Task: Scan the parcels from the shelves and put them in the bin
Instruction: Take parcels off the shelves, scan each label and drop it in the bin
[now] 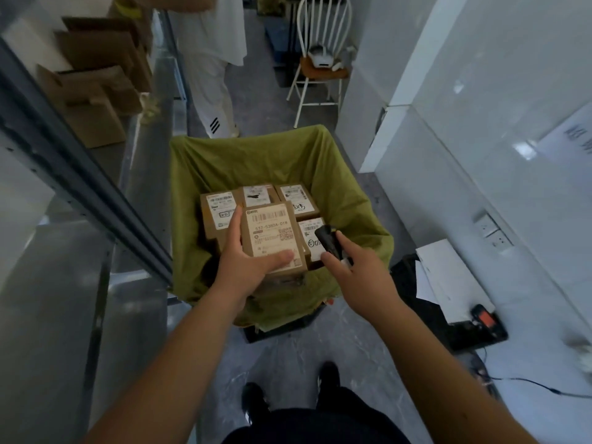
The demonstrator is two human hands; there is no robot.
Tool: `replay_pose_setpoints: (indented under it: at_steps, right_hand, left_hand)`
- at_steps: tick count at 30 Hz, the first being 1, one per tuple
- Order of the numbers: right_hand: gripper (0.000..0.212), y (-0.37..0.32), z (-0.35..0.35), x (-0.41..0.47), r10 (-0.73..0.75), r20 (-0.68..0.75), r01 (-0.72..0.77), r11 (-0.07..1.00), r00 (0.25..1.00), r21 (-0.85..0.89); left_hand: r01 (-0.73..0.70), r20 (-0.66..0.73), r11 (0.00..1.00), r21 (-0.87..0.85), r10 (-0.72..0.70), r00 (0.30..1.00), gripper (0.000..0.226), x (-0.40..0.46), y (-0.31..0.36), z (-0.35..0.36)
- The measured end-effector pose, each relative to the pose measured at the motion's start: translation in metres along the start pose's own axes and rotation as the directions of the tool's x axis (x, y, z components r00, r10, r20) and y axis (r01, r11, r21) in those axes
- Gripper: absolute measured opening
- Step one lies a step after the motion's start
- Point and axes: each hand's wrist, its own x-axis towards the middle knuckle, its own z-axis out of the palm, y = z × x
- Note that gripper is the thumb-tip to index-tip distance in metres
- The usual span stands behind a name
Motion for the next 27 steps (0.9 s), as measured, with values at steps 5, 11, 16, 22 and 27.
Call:
replay_pose_setpoints:
  at_steps: [5,11,16,22,27]
  right_hand:
    - [0.089,-0.001,-0.005,0.036,0.015,0.012,-0.015,0.999,1.000,0.028]
    - [0.074,0.000,-0.028,0.100,-0.016,0.092,0.008,0.997,0.996,0.079]
    - [0.069,0.000,-0.060,0.170,-0.030,0.152,0.024,0.999,0.988,0.037]
    - [0.073,0.024,-0.083,0.246,0.018,0.211,-0.012,0.999,0.977,-0.029]
    - [0.074,0.041,-0.090,0.286,0.040,0.259,-0.037,0.999,0.965,-0.019]
  left_hand:
    - [0.068,-0.041,0.998,0.008,-0.068,0.997,0.139,0.045,0.000,0.008]
    - [0.148,-0.079,0.989,0.015,-0.146,0.986,0.131,0.109,0.006,0.040]
    - [0.215,-0.122,0.976,0.025,-0.210,0.970,0.136,0.173,0.001,0.071]
    - [0.247,-0.168,0.965,0.082,-0.231,0.958,0.135,0.252,0.001,0.105]
    - [0.317,-0.217,0.940,0.124,-0.286,0.933,0.120,0.301,-0.012,0.121]
